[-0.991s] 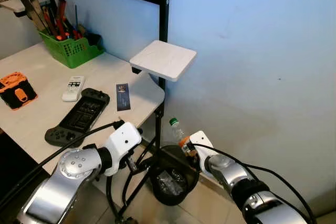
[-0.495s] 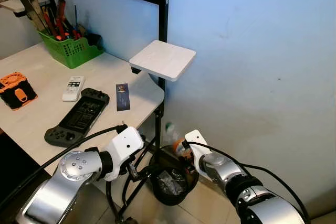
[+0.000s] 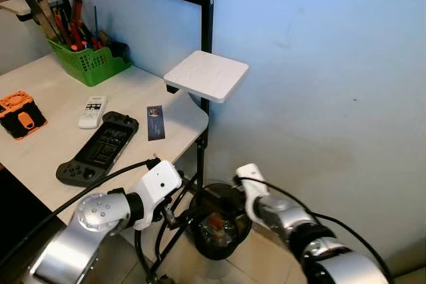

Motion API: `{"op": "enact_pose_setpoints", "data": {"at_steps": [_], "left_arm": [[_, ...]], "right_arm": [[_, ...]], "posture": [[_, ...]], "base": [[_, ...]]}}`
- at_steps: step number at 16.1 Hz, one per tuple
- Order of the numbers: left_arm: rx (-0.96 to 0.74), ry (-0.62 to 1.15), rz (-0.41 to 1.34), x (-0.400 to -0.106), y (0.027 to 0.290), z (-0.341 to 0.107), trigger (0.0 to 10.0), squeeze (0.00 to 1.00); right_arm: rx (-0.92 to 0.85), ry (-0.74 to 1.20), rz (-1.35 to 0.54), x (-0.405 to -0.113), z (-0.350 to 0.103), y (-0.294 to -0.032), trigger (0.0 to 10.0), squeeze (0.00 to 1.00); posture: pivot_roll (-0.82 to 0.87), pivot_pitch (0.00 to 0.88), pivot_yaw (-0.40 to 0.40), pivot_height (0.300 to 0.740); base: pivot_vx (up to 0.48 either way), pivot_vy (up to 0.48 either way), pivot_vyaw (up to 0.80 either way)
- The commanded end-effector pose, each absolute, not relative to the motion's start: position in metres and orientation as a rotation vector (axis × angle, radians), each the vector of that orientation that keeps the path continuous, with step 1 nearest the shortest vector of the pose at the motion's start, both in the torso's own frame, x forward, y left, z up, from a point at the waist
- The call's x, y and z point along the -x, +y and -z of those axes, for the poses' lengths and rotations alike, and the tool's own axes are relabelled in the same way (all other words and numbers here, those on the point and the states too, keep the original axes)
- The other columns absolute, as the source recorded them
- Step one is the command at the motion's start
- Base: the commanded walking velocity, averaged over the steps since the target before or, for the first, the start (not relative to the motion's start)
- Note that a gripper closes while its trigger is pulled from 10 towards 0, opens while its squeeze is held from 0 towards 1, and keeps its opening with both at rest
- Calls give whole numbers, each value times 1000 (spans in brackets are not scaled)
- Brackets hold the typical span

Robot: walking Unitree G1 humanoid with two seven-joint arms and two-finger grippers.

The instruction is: Clean up the room

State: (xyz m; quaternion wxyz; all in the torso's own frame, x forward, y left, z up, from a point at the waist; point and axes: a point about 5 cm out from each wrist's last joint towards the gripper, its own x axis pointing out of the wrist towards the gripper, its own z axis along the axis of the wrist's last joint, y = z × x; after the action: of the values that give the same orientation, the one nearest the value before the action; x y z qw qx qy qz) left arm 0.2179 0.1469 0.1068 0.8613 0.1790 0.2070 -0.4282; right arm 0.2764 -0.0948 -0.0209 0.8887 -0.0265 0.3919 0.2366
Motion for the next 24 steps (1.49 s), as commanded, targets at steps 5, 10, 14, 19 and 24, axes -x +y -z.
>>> {"op": "enact_pose_setpoints", "data": {"at_steps": [5,10,14,19,24], "left_arm": [[-212,252,413,-244,156,-111,10000,0],[-223,222,271,-241,156,-105,10000,0],[-229,188,237,-237,158,-107,10000,0],[-206,214,200,-229,165,-103,10000,0],[-204,206,179,-230,170,-107,10000,0]], "right_arm": [[-63,436,-324,-285,-25,-142,10000,1000],[-49,161,-82,-266,-80,-171,10000,1000],[-49,167,-17,-249,-86,-173,10000,1000],[-14,193,-26,-237,-88,-170,10000,1000],[-2,202,-22,-238,-90,-170,10000,1000]], "posture": [[6,0,47,740],[-21,0,61,740],[7,0,39,740],[15,0,30,740],[31,0,25,740]], "base": [[0,0,0],[0,0,-314],[0,0,-781],[0,0,-783],[0,0,-781]]}}
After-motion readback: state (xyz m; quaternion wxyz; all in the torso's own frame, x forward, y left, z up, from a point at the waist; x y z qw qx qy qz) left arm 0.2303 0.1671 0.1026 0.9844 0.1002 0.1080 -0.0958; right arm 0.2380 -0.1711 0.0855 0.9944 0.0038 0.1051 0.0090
